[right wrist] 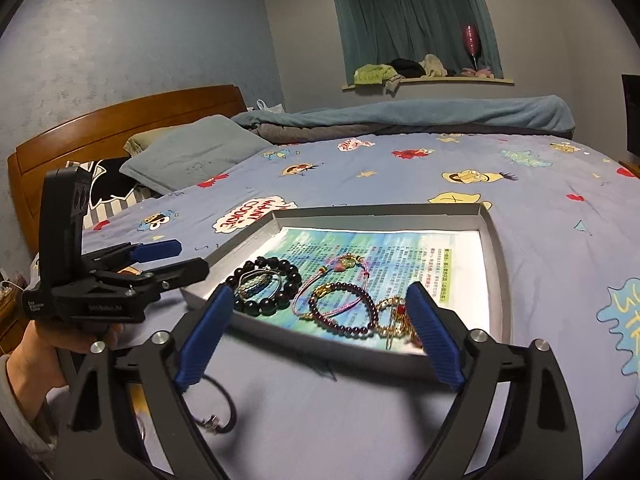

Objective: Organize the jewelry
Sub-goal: 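Lower both held items into the gray box and open both tools, then grasp the second silver hoop with the left tool while the right tool grasps the black hair tie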

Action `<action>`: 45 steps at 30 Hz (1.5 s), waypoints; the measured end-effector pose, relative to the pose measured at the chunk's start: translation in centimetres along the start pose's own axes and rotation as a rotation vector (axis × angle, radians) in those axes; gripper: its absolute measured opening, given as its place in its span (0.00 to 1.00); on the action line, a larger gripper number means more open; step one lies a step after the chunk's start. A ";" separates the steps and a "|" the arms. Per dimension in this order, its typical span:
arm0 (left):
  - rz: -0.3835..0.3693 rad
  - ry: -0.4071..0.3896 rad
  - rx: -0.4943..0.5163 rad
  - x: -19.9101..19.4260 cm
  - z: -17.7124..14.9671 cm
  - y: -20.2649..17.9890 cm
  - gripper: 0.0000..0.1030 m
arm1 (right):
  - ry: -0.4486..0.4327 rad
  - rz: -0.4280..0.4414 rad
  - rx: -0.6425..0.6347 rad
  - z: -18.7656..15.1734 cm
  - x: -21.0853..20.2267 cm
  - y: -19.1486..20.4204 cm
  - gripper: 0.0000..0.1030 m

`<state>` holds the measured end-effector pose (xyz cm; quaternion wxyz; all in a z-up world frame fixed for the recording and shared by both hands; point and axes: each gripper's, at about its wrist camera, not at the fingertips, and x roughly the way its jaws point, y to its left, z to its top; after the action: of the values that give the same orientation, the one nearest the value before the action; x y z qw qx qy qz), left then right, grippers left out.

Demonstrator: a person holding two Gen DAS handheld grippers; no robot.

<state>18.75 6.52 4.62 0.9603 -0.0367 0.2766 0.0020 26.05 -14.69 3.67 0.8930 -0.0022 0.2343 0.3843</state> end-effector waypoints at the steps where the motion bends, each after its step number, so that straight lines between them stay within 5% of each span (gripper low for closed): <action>1: 0.002 -0.002 -0.001 -0.4 -0.2 0.0 0.90 | -0.002 0.001 -0.002 -0.1 -0.2 0.1 0.89; 12: -0.039 0.017 -0.033 -3.3 -3.1 0.3 0.90 | 0.006 0.025 -0.059 -1.9 -2.3 1.8 0.92; 28: -0.148 0.064 0.039 -8.6 -8.9 -2.2 0.90 | 0.056 0.061 -0.069 -3.2 -3.1 2.6 0.92; 37: -0.169 0.115 0.116 -8.2 -10.8 -4.3 0.89 | 0.118 0.070 -0.089 -3.8 -2.6 3.3 0.92; 41: -0.194 0.151 0.166 -7.9 -11.6 -5.7 0.83 | 0.146 0.076 -0.110 -4.1 -2.3 3.8 0.92; 45: -0.176 0.192 0.220 -7.1 -12.2 -6.7 0.61 | 0.172 0.085 -0.139 -4.4 -2.0 4.5 0.90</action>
<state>6.41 -0.94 -1.44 0.9241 0.0445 0.3613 -0.1158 19.92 -13.71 1.40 0.8502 -0.0872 0.2825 0.4355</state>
